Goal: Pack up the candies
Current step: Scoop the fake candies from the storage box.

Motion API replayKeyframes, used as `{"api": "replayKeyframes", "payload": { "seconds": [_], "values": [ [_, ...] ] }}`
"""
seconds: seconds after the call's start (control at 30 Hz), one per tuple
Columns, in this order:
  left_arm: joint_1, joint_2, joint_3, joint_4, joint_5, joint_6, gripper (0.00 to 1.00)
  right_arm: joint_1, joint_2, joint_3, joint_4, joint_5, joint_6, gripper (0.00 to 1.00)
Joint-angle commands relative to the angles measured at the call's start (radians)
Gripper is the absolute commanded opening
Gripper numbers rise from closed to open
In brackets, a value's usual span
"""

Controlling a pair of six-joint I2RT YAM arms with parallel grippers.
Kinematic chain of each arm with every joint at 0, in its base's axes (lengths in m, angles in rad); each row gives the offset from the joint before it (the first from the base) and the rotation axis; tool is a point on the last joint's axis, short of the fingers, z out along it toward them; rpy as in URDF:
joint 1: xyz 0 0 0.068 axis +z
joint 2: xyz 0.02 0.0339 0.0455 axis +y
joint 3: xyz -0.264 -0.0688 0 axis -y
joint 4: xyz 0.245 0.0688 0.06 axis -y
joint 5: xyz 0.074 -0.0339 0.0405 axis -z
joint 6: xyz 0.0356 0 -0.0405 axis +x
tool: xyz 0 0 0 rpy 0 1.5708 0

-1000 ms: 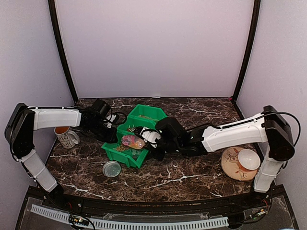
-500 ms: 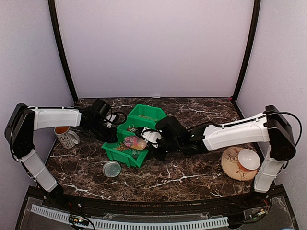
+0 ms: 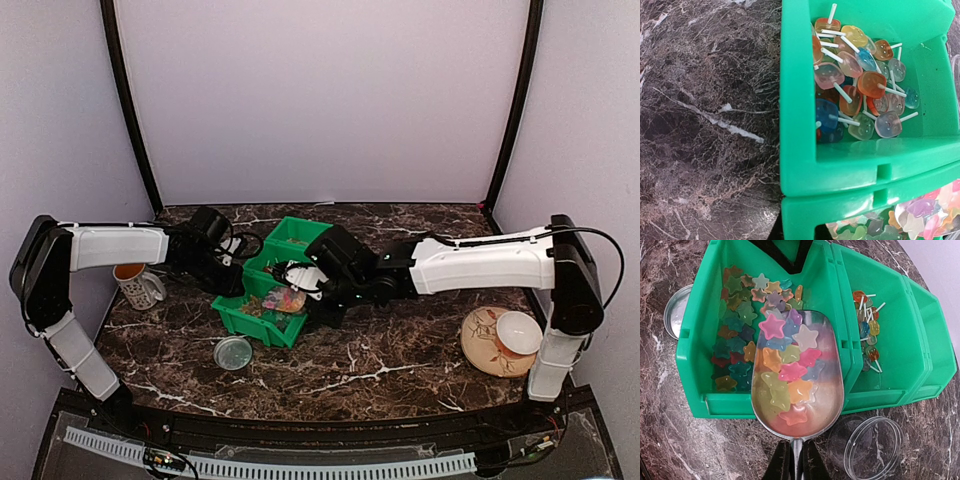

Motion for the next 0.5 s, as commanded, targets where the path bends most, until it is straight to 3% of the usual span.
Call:
{"api": "replayKeyframes", "payload": {
  "seconds": [0.0,0.23,0.47],
  "values": [
    [0.004,-0.073,0.055,0.119,0.067,-0.005,0.00,0.006,0.006,0.027,-0.073,0.035,-0.001,0.00],
    [0.003,-0.069,0.058,0.114,0.068,-0.005,0.00,0.021,0.080,0.139,-0.269,0.041,-0.001,0.00],
    [0.003,-0.073,0.057,0.112,0.070,-0.005,0.00,0.027,0.061,0.133,-0.255,0.028,0.002,0.00]
  ]
}}
